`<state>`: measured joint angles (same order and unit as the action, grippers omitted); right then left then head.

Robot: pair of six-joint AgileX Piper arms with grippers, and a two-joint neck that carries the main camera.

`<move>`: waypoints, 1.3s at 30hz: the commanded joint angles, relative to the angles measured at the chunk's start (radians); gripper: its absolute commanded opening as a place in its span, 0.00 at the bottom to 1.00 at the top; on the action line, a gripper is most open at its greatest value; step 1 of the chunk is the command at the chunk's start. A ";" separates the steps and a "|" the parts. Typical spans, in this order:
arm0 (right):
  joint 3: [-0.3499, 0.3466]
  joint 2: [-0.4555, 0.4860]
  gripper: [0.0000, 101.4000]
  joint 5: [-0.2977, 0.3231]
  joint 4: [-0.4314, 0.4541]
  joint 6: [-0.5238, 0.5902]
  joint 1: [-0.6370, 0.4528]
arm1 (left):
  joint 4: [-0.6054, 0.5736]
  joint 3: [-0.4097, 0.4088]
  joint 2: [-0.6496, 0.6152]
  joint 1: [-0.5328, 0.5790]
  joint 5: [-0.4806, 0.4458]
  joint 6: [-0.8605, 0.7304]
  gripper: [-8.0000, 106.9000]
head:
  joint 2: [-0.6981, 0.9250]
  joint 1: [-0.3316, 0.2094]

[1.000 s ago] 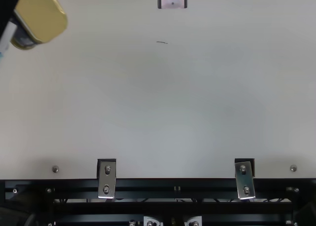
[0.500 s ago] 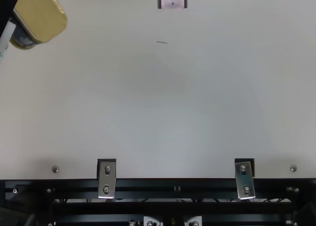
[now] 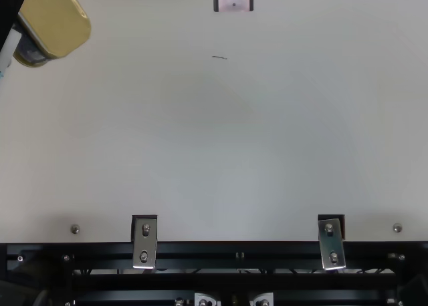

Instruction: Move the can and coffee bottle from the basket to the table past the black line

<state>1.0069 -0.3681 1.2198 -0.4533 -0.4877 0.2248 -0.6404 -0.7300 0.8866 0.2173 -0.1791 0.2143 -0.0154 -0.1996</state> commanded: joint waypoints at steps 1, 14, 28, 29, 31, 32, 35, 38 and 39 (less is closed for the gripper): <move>0.000 0.000 1.00 0.000 0.000 0.000 0.000 | 0.000 0.000 0.000 0.000 0.000 0.000 0.16 | -0.003 0.000; 0.000 0.000 1.00 0.000 0.000 0.000 0.000 | 0.069 0.063 0.083 0.116 0.179 -0.115 0.16 | -0.003 0.000; 0.000 0.000 1.00 0.000 0.000 0.000 0.000 | 0.201 0.117 0.385 0.363 0.541 -0.122 0.16 | -0.003 0.000; 0.000 0.000 1.00 0.000 0.000 0.000 0.000 | 0.219 0.115 0.412 0.372 0.562 -0.108 0.16 | -0.003 0.000; 0.000 0.000 1.00 0.000 0.000 0.000 0.000 | 0.259 0.109 0.468 0.384 0.602 -0.078 0.16 | -0.003 0.000; 0.000 0.000 1.00 0.000 0.000 0.000 0.000 | 0.282 0.103 0.498 0.387 0.620 -0.059 0.16 | -0.003 0.000; 0.000 0.000 1.00 0.000 0.000 0.000 0.000 | 0.352 0.085 0.585 0.384 0.672 -0.004 0.16 | -0.003 0.000; 0.000 0.000 1.00 0.000 0.000 0.000 0.000 | 0.426 0.059 0.676 0.372 0.722 0.052 0.16 | -0.003 0.000; 0.000 0.000 1.00 0.000 0.000 0.000 0.000 | 0.451 0.049 0.706 0.365 0.738 0.069 0.16 | -0.003 0.000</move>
<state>1.0069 -0.3681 1.2198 -0.4533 -0.4877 0.2248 -0.2453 -0.6706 1.5126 0.5882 0.5251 0.2515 -0.0154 -0.1945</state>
